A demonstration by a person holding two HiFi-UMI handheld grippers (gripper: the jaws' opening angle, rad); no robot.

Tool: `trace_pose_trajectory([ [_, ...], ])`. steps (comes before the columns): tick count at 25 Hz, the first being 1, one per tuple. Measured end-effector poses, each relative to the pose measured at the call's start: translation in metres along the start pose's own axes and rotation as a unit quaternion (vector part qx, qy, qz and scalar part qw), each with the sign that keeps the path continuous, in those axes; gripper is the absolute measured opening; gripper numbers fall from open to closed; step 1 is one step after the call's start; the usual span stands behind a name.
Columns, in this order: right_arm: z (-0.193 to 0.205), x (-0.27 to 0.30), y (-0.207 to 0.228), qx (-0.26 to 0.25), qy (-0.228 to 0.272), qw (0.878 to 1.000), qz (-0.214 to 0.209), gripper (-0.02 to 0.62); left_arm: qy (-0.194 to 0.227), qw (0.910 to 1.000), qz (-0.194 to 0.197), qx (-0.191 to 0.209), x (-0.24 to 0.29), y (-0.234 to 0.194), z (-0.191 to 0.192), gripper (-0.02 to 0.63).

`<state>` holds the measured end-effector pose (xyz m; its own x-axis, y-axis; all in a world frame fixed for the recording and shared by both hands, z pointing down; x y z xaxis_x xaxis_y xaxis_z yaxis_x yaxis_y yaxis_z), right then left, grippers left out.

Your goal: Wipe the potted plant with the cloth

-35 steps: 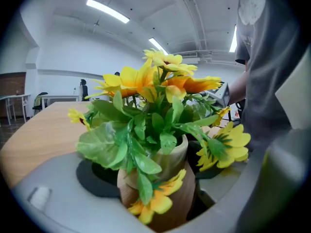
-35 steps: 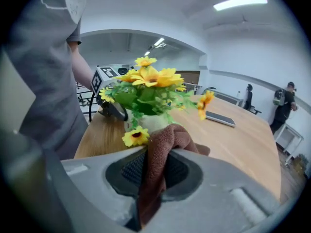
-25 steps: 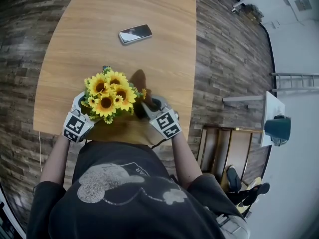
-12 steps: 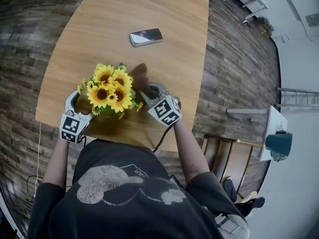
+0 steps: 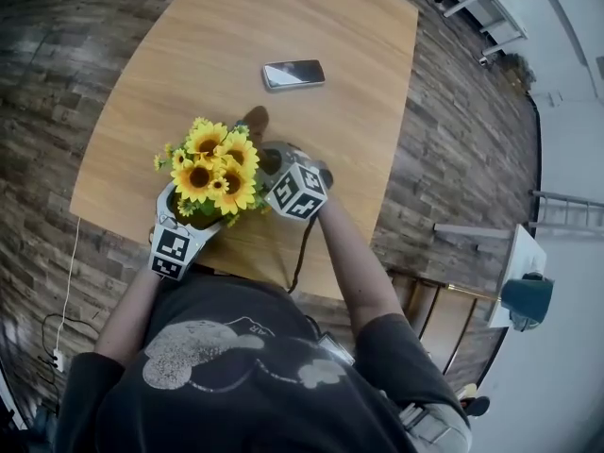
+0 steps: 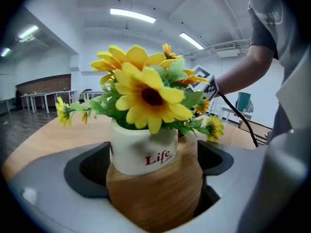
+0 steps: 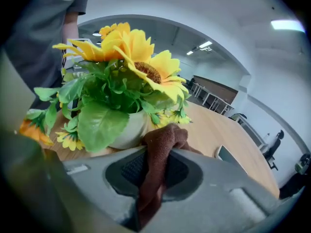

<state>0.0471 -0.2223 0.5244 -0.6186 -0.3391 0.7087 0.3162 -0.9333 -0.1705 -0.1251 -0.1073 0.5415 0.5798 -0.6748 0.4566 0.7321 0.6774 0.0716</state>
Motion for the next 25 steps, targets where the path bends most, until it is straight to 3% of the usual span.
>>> trace_pose_trajectory([
  [6, -0.002, 0.003, -0.009, -0.007, 0.006, 1.000, -0.022, 0.046, 0.001, 0.9998, -0.019, -0.003, 0.013, -0.007, -0.009, 0.592],
  [25, 0.025, -0.035, -0.079, 0.020, 0.029, 0.999, -0.039, 0.046, 0.010, 0.9996, 0.001, 0.027, 0.028, -0.012, -0.010, 0.583],
])
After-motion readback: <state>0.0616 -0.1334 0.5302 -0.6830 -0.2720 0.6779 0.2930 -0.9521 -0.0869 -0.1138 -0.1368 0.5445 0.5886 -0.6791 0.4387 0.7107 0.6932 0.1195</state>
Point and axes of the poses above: the fingertips, and each gripper's own axes: x forward along the fingers, y to its right, z out of its underside, the point moved 9 cm from there along -x, backward along the fingers, and after that the axes turned 11 degrees about x, right-handed, at the moved point
